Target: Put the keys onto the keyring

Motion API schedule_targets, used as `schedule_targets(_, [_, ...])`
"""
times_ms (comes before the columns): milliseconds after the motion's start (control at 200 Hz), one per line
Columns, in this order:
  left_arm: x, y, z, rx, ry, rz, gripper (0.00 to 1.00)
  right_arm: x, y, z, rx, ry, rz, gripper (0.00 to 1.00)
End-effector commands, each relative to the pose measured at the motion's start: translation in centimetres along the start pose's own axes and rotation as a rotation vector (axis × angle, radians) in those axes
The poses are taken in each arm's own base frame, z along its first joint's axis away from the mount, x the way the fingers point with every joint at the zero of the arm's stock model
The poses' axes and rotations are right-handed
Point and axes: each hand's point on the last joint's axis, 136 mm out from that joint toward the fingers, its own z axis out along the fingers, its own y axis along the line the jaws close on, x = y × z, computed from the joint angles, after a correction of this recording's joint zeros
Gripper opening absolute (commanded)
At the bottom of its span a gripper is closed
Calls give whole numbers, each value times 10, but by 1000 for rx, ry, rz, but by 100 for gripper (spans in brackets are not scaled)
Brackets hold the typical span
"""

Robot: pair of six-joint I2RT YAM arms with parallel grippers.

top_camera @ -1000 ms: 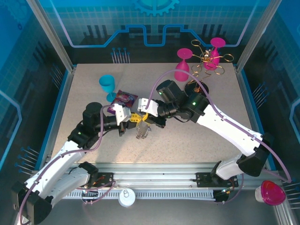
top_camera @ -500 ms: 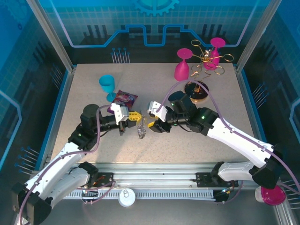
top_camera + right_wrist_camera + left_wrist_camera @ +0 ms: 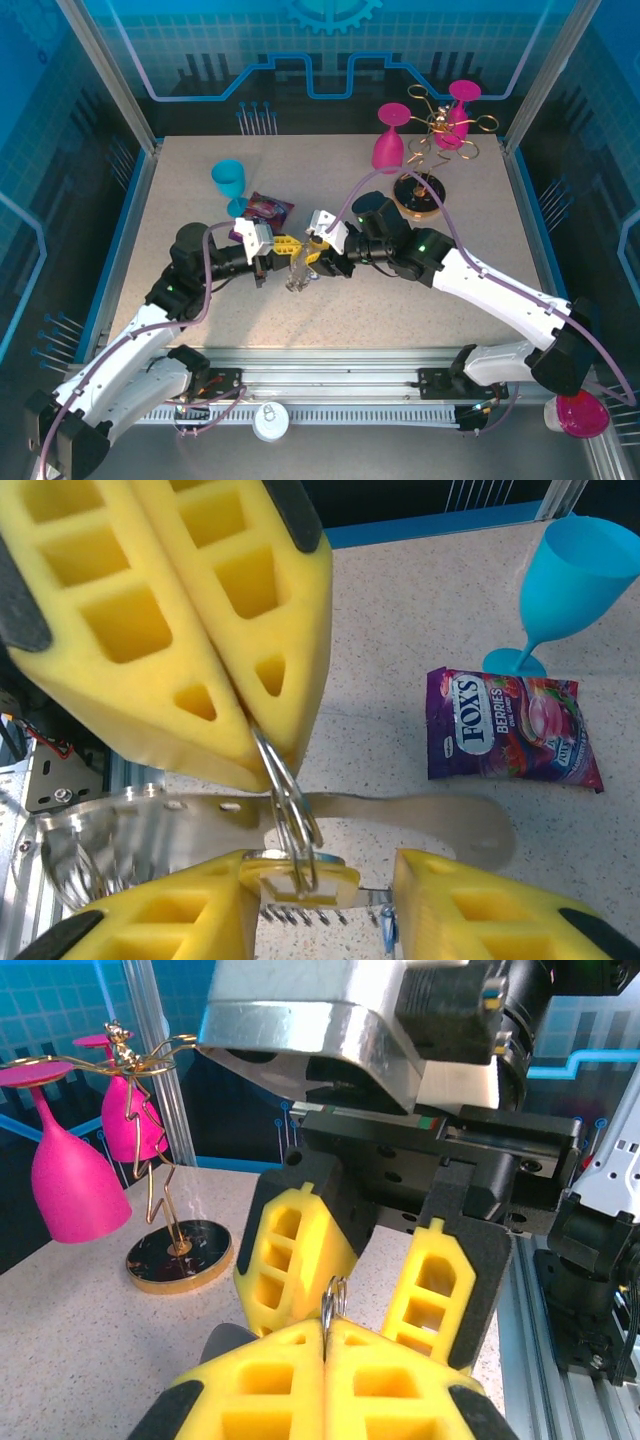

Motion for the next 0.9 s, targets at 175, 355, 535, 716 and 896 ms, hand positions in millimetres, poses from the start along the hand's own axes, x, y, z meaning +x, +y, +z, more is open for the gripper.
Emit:
schedule_targets(175, [-18, 0, -4, -19, -72, 27, 0, -9, 1, -14, 23, -15, -36, 19])
schedule_targets(355, [-22, 1, -4, -27, -90, 30, 0, 5, 2, -16, 23, 38, -39, 11])
schedule_targets(535, [-26, 2, -4, -28, -106, 30, 0, 18, 3, -10, 12, 73, -32, 11])
schedule_targets(716, [-26, 2, -4, -24, -107, 28, 0, 12, 10, -6, -36, 65, -27, 14])
schedule_targets(896, [-21, 1, -3, -24, -99, 26, 0, -2, 5, -16, -8, 4, -33, 37])
